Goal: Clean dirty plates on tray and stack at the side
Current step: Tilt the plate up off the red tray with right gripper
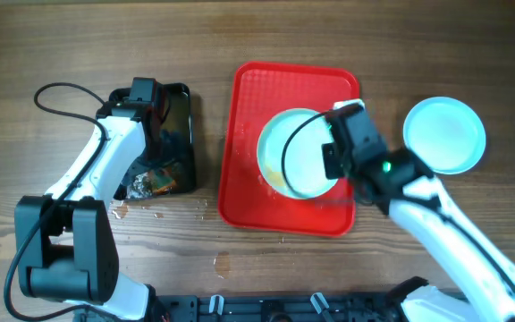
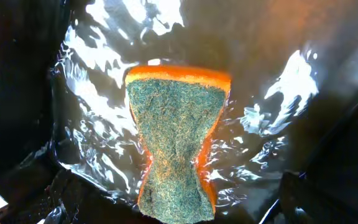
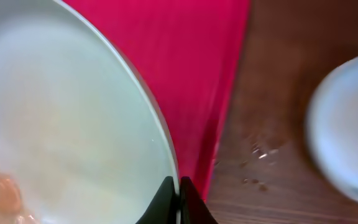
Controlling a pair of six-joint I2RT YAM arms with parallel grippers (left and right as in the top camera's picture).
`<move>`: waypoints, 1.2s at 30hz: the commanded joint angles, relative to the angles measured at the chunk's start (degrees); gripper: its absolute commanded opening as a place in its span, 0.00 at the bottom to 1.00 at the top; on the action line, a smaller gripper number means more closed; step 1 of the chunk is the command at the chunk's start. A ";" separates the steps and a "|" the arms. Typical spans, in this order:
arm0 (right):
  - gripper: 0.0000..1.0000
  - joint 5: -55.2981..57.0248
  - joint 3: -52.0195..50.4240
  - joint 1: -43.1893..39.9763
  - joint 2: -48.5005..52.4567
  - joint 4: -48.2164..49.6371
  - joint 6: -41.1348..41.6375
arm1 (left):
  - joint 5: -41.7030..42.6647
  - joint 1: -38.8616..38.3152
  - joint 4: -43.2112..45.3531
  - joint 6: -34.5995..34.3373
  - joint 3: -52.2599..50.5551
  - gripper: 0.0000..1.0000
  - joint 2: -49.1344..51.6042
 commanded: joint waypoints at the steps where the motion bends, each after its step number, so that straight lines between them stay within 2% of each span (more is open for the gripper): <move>1: 0.04 24.50 0.68 5.40 -1.07 0.13 1.73 | -0.52 0.31 0.02 0.26 0.02 1.00 -0.74; 6: 0.04 34.93 0.68 11.17 -1.03 0.35 1.03 | -0.52 0.31 0.02 0.26 0.02 1.00 -0.74; 22: 0.04 51.52 0.68 29.59 -0.81 4.28 -18.14 | -0.52 0.31 0.02 0.26 0.02 1.00 -0.74; 26: 0.04 55.67 0.68 32.00 -0.81 6.27 -19.56 | -0.52 0.31 0.02 0.26 0.02 1.00 -0.74; 36: 0.04 56.04 0.68 32.76 -0.81 8.15 -21.03 | -0.52 0.31 0.02 0.26 0.02 1.00 -0.74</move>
